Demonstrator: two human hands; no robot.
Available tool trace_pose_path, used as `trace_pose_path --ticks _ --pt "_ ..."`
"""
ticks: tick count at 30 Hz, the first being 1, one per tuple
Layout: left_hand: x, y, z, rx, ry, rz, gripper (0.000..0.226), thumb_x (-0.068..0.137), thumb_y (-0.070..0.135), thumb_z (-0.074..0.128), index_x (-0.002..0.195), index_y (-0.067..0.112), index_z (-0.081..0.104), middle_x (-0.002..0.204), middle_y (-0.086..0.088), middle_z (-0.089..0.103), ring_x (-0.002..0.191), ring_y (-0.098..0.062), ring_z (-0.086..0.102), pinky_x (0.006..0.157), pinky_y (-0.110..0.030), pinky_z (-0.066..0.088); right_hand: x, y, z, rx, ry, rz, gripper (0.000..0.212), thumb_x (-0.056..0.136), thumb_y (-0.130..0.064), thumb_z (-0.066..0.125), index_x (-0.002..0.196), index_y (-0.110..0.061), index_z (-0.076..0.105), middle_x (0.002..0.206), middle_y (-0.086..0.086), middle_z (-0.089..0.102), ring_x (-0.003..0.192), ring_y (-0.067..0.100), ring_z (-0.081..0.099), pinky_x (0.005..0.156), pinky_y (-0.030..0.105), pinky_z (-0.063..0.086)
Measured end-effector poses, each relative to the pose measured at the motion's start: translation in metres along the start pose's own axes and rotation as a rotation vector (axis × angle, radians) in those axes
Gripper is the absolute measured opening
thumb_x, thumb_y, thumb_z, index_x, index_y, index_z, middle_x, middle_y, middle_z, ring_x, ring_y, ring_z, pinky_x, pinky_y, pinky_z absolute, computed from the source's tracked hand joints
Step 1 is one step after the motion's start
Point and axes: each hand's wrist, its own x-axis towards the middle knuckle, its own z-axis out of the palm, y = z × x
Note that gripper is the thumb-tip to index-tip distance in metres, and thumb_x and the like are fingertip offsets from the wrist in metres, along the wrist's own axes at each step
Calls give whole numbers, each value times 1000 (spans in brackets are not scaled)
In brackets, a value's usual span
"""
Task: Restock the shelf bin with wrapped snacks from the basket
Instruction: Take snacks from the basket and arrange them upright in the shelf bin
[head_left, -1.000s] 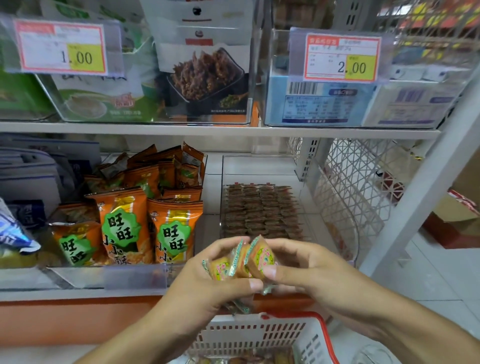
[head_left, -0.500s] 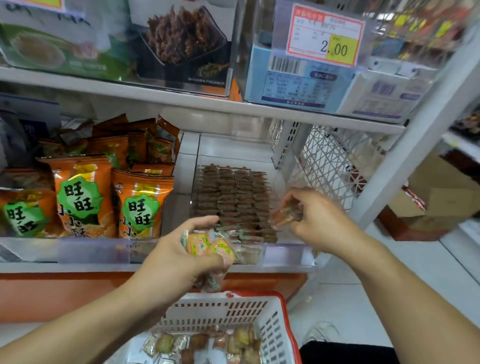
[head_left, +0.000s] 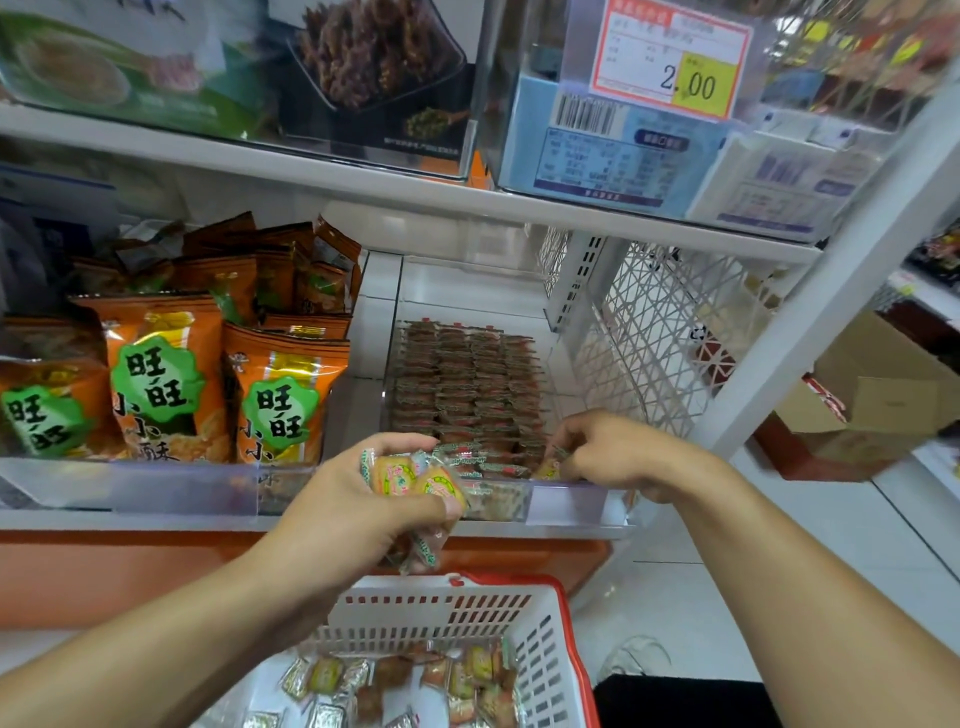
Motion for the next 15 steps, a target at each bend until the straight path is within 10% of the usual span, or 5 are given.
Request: trace_pose_path --ticks 9,15 --pt "-3 2 2 -1 -4 6 56 69 7 92 111 38 70 93 -16 79 73 -33 76 59 -32 58 -6 -1 -9 -96 31 -66 21 94 -15 67 109 -25 78 82 -14 66 65 -1 49 41 3 32" --pt "-4 4 4 -13 -8 9 59 68 7 92 116 34 69 94 -18 78 74 -34 75 62 -36 61 -10 -7 -6 -220 -59 -92 46 95 -3 46 122 -27 73 133 -4 66 64 -3 47 40 -1 32"
